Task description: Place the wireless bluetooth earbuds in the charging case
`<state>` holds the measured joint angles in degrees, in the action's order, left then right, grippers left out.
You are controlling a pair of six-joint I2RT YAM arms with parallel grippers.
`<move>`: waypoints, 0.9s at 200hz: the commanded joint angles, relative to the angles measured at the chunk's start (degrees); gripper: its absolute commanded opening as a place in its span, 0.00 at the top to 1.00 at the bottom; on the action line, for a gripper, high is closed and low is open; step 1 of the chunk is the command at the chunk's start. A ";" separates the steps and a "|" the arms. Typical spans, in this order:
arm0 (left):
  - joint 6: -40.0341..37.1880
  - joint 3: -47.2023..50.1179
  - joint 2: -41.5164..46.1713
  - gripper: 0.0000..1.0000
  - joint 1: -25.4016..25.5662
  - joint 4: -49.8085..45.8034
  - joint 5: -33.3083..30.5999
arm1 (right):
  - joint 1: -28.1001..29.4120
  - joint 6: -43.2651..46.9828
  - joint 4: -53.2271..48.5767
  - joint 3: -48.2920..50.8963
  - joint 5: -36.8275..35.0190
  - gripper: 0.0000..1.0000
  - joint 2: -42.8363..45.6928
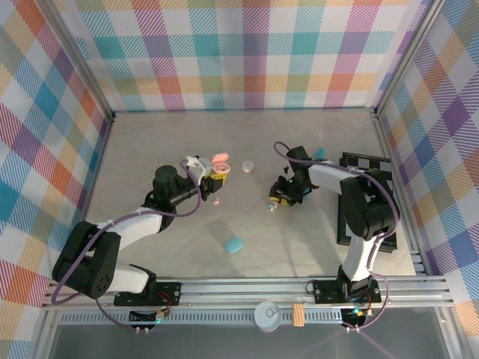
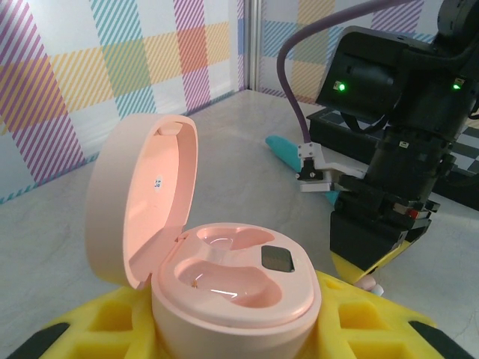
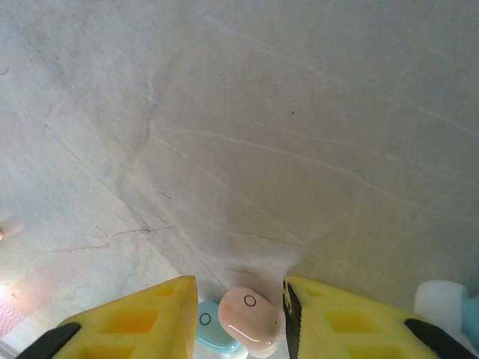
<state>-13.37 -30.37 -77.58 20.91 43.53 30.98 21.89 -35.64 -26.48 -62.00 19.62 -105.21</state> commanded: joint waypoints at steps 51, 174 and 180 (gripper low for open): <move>-1.01 -1.84 -0.44 0.73 0.45 0.09 1.23 | 0.65 1.10 -0.90 4.08 5.49 0.64 6.48; -1.40 -1.63 0.76 0.73 0.98 -1.14 0.67 | -0.44 5.58 -0.70 -0.47 2.71 0.63 -1.07; -1.42 -1.62 0.73 0.73 0.98 -1.08 0.69 | -0.44 5.63 -0.36 -0.24 2.98 0.63 -1.09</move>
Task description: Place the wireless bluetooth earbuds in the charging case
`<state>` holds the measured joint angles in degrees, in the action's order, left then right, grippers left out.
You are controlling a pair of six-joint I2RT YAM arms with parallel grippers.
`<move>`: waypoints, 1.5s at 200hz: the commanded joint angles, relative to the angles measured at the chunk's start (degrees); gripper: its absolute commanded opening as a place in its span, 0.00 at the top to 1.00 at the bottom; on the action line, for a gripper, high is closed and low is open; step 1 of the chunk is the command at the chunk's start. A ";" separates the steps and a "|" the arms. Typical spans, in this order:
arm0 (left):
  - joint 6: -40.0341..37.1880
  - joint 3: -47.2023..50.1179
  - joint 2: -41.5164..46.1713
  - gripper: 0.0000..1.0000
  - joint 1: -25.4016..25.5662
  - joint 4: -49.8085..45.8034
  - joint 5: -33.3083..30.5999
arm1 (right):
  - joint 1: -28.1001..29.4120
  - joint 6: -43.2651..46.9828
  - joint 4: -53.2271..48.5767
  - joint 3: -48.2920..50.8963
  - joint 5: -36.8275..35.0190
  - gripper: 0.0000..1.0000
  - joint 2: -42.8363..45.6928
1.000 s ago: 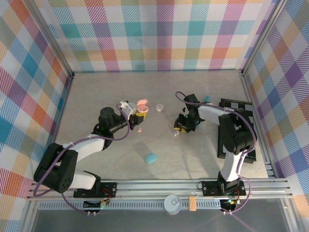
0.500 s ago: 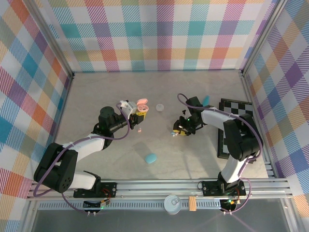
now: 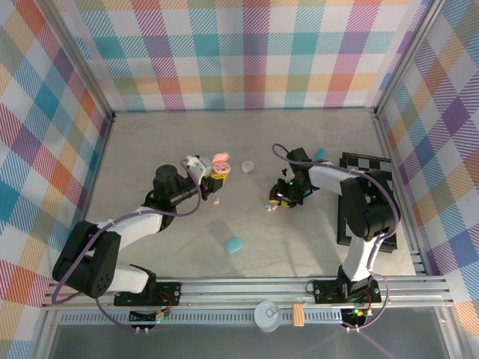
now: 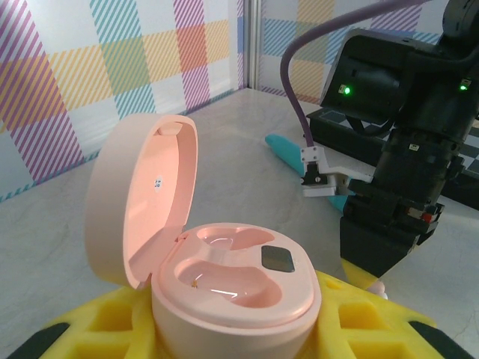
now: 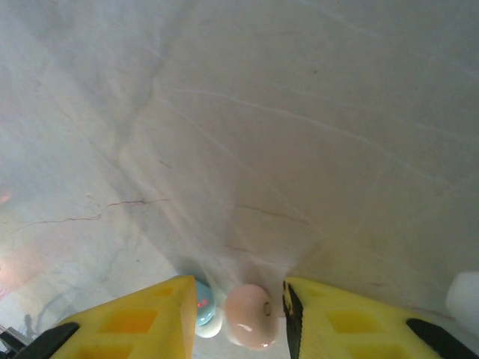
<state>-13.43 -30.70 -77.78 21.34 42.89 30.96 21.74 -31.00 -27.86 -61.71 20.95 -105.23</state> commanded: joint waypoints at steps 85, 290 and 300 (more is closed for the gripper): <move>-1.35 -1.73 0.24 0.73 0.63 -0.17 0.86 | -0.29 0.13 2.96 2.38 5.32 0.69 0.72; -1.37 -1.91 -0.44 0.73 0.72 0.80 1.03 | -0.11 -0.71 3.93 3.09 8.52 0.70 -0.11; -1.34 -1.84 -0.42 0.73 0.73 0.72 1.01 | -0.07 -0.30 3.61 3.04 8.97 0.70 -0.62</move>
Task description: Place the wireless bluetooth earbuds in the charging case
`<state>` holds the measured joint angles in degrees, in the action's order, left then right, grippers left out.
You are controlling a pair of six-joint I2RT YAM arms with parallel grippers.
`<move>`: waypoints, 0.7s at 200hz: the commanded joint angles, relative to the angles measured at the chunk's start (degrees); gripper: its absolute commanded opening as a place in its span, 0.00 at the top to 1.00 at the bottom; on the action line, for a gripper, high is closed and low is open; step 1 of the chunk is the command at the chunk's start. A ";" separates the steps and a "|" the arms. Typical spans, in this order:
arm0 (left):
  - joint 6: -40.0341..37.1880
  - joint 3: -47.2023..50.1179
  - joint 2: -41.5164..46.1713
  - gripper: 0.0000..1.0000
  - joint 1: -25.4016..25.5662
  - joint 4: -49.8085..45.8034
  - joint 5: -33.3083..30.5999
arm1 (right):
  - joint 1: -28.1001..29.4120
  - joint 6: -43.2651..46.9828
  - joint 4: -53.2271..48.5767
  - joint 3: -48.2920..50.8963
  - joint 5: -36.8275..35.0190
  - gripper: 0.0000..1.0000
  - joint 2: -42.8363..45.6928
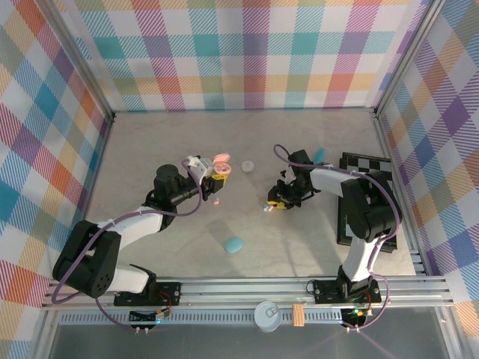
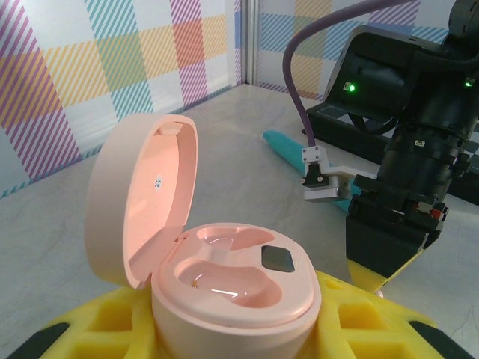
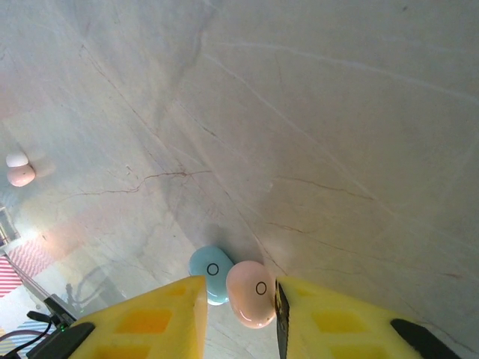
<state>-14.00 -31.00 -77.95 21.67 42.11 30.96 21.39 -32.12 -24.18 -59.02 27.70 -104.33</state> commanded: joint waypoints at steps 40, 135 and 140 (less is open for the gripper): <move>-0.84 -1.69 -0.27 0.73 0.39 1.63 1.08 | 0.49 2.17 -2.53 0.05 0.18 0.72 -2.32; -0.77 -1.09 0.17 0.73 0.39 1.66 0.88 | 2.32 2.88 -8.46 -3.81 -5.80 0.77 -3.95; -0.81 -1.08 0.20 0.73 0.39 1.67 0.84 | 2.44 2.91 -8.89 -4.17 -6.20 0.78 -3.67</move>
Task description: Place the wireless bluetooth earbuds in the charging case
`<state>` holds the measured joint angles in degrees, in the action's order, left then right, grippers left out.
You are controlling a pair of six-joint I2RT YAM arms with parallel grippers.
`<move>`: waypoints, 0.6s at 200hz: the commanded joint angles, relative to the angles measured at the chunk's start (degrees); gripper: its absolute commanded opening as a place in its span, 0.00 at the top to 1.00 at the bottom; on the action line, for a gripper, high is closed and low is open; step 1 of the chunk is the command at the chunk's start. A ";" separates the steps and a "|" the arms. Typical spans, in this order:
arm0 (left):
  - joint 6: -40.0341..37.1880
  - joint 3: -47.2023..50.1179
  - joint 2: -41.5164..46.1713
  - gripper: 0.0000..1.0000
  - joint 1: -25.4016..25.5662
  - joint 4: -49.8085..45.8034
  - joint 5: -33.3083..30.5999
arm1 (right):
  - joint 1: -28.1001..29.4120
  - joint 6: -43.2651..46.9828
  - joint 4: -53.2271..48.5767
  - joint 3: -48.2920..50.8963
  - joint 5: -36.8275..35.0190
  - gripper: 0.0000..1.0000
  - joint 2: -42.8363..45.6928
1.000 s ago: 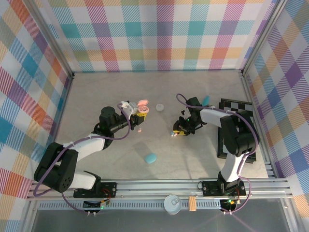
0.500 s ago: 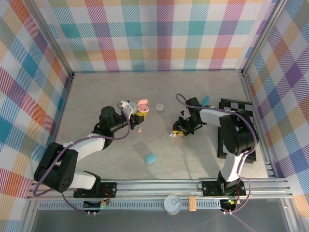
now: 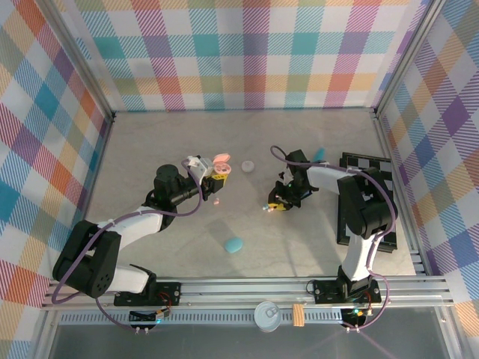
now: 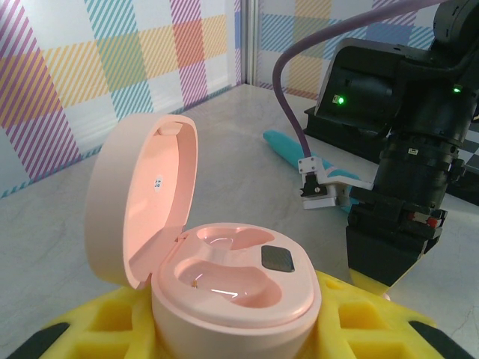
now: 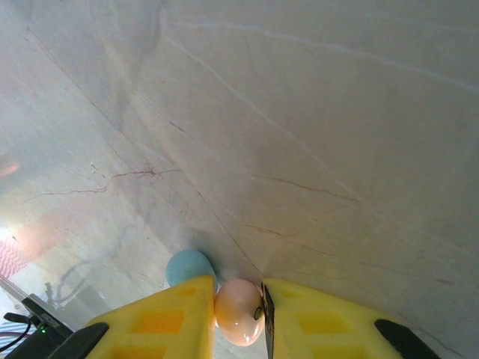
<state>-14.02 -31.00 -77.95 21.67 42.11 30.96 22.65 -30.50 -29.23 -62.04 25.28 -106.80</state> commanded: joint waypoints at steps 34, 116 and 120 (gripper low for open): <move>-1.00 -0.99 0.44 0.73 0.39 1.34 0.81 | 1.51 2.02 -7.86 -3.37 -7.45 0.78 1.15; -2.03 -1.12 -0.14 0.73 0.70 0.51 0.82 | 3.31 5.70 -25.28 -14.19 -20.23 0.78 2.19; -2.06 -1.16 -0.21 0.73 0.74 0.41 0.77 | 3.34 5.80 -25.75 -14.66 -20.88 0.78 1.90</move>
<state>-14.66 -31.00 -77.95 21.69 42.06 30.96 25.19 -26.89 -46.96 -73.19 10.04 -105.69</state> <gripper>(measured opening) 0.351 0.218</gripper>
